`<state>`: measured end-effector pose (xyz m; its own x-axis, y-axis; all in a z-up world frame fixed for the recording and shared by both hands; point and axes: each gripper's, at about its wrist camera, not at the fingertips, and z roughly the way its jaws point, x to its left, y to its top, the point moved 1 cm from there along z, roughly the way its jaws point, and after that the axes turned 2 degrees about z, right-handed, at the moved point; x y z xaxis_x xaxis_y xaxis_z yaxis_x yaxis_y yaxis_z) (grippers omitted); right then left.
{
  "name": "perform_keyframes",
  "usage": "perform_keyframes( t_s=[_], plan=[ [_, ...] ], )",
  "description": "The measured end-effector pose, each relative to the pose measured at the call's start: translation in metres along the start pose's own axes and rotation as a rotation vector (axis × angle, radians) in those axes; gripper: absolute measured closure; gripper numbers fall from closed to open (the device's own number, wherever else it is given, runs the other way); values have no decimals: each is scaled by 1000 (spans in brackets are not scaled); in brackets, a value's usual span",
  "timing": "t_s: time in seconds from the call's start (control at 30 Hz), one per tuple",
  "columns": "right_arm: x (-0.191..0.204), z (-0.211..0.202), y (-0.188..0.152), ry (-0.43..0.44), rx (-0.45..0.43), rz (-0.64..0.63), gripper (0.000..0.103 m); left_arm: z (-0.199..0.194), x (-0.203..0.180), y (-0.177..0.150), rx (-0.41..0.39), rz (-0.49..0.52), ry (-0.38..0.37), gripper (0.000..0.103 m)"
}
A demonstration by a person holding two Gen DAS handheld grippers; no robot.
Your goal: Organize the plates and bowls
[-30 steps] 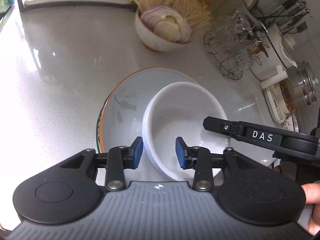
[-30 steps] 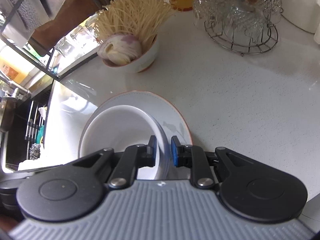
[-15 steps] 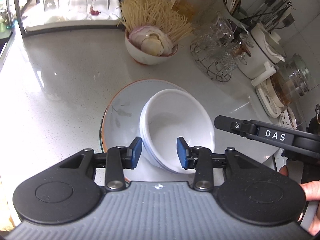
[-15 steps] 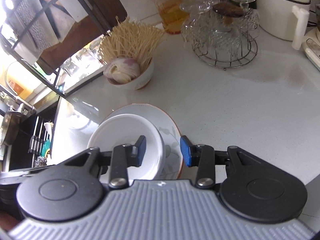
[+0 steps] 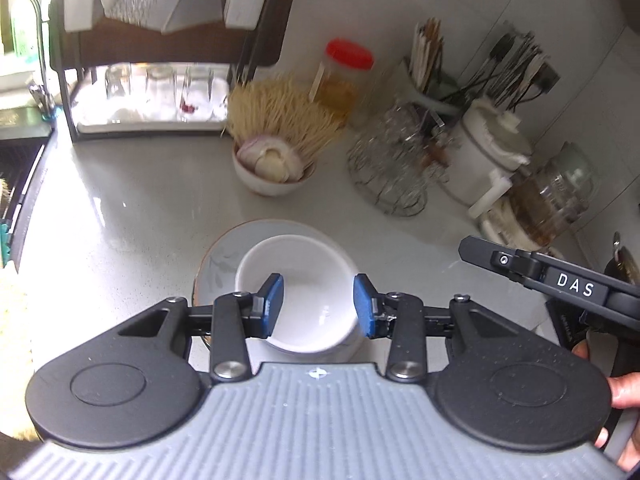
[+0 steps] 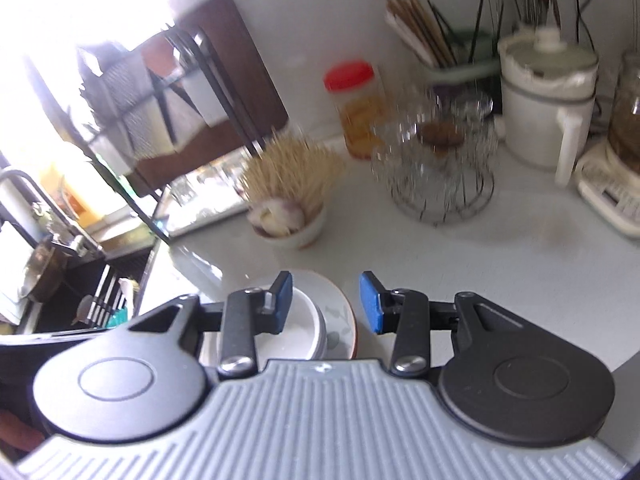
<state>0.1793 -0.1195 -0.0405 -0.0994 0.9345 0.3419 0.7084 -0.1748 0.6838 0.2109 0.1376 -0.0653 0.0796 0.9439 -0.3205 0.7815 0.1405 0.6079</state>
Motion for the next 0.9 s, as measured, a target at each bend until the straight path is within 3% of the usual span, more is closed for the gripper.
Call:
perform_keyframes(
  t_s=[0.2,0.4,0.9],
  plan=[
    [-1,-65,0,74,-111,-28,62,-63,-39,-11,-116,32,27,58],
    [-12,-109,-23,75,-191,-94,61,-94,-75,-44,-166,47,58,58],
    [-47,-177,-79,89,-170,-140,62,-140,-134,-136,-204,31,128,56]
  ],
)
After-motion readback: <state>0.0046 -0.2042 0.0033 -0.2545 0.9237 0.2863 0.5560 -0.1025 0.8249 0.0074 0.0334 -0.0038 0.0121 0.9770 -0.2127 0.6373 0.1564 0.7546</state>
